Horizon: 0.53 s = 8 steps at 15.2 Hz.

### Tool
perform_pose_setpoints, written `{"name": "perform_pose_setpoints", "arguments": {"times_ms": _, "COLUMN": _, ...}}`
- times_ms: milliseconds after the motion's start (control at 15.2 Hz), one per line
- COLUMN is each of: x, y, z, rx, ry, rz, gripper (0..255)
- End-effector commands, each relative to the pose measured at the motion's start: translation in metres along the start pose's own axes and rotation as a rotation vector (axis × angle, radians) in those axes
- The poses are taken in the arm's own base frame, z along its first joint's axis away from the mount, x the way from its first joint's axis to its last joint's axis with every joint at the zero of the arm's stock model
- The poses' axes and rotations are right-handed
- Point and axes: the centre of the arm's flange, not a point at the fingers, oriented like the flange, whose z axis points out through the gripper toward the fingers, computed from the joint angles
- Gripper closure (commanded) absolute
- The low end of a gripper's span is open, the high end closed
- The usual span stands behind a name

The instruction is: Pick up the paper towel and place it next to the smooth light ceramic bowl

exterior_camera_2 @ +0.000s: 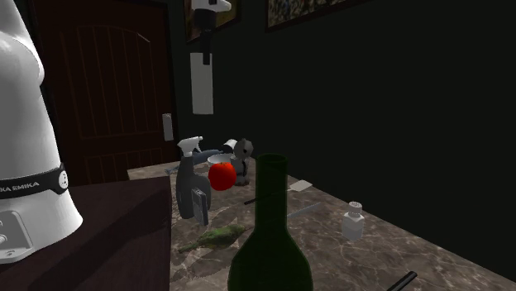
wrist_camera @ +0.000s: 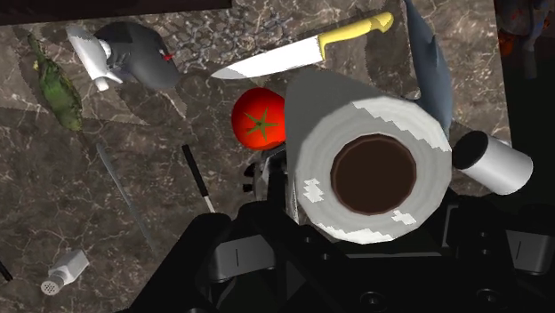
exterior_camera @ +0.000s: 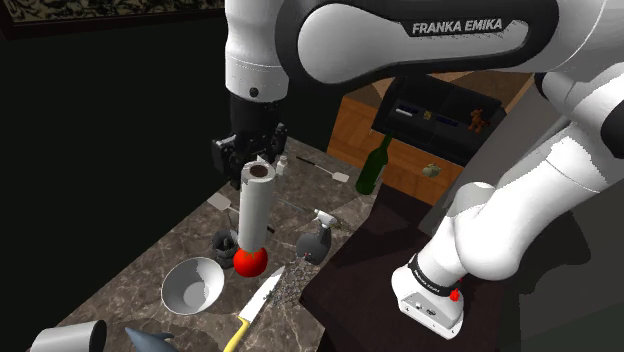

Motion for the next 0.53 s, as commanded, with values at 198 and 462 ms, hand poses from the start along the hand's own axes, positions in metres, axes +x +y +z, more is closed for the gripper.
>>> {"name": "perform_pose_setpoints", "arguments": {"times_ms": 198, "x": -0.025, "y": -0.059, "z": 0.007, "rx": 0.0, "ry": 0.0, "rz": 0.002, "gripper": 255}}
{"name": "perform_pose_setpoints", "arguments": {"times_ms": 462, "x": -0.044, "y": -0.108, "z": 0.01, "rx": 0.0, "ry": 0.0, "rz": 0.002, "gripper": 255}}
